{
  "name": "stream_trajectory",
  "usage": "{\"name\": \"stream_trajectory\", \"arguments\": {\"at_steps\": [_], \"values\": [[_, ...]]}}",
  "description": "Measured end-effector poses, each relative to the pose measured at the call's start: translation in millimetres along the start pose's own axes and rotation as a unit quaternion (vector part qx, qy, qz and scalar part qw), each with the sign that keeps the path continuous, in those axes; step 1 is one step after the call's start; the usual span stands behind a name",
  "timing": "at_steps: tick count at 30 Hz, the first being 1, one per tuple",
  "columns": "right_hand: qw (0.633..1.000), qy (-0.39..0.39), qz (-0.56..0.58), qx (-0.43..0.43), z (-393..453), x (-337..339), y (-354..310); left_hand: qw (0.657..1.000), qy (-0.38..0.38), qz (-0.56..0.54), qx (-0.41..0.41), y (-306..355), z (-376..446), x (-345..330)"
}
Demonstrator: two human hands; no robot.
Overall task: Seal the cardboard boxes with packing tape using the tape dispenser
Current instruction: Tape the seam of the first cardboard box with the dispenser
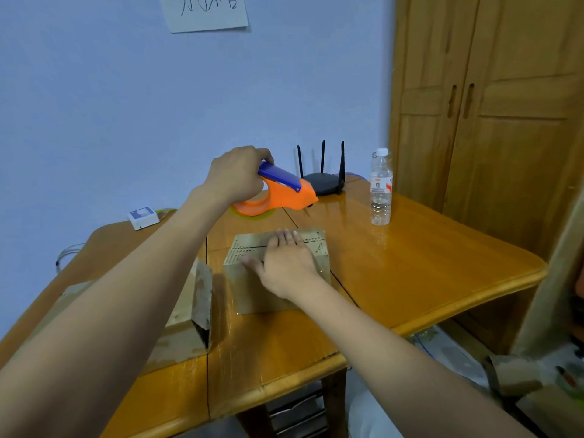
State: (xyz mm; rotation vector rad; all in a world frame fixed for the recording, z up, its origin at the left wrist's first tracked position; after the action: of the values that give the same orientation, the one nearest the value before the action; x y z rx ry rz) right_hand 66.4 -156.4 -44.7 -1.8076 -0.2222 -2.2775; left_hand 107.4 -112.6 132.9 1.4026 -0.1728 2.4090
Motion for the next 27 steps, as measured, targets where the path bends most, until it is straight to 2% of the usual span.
{"name": "stream_trajectory", "arguments": {"at_steps": [13, 21, 27], "values": [[0.997, 0.06, -0.047, 0.019, -1, -2, 4, 1.0, -0.022, -0.021, 0.007, -51, -29, -36], [0.964, 0.238, -0.114, 0.033, -13, 16, 0, 1.0, -0.016, -0.012, -0.008, -59, -34, -51], [0.95, 0.294, -0.097, 0.047, -25, 27, -3, 1.0, -0.015, -0.005, -0.018, -62, -39, -56]]}}
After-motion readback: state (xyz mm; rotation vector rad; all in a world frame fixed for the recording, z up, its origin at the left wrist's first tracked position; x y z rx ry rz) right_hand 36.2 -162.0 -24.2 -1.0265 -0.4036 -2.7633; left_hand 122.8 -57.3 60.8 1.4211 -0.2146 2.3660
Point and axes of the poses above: each hand's wrist, its own z-axis towards the middle knuckle, its own x-axis out of the back of the hand, y = z × x, the point moved 9 cm from there along z, towards the middle knuckle, and after that the axes turned 10 degrees about x, right-handed, at the moved point
